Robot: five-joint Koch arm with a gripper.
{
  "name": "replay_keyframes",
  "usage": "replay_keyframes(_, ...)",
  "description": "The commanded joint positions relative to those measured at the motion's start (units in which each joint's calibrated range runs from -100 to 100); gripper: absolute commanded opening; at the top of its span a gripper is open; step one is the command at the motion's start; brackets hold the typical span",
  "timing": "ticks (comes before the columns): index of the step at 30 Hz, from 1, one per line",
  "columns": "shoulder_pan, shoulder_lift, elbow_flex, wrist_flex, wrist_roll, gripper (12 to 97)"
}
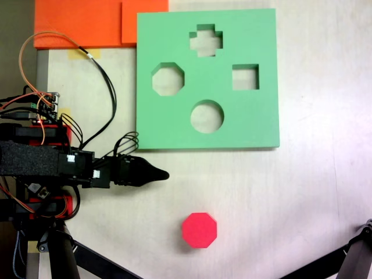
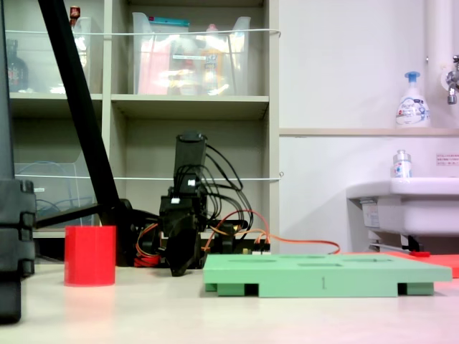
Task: Put the octagonal pillar block into the corresponding hole
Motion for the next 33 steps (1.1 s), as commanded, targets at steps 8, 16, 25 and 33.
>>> replay_keyframes(8,0.0,-0.4,-1.2,-5.3,-0.2,49.4)
replay_keyframes(16,0.0,-0.4,-1.2,-5.4,-0.2,49.4)
replay_keyframes(25,-0.1,-0.4,-1.2,-5.3,-0.1,48.6)
replay_keyframes(33,-0.9,-0.4,-1.2,-2.3,23.2,47.7)
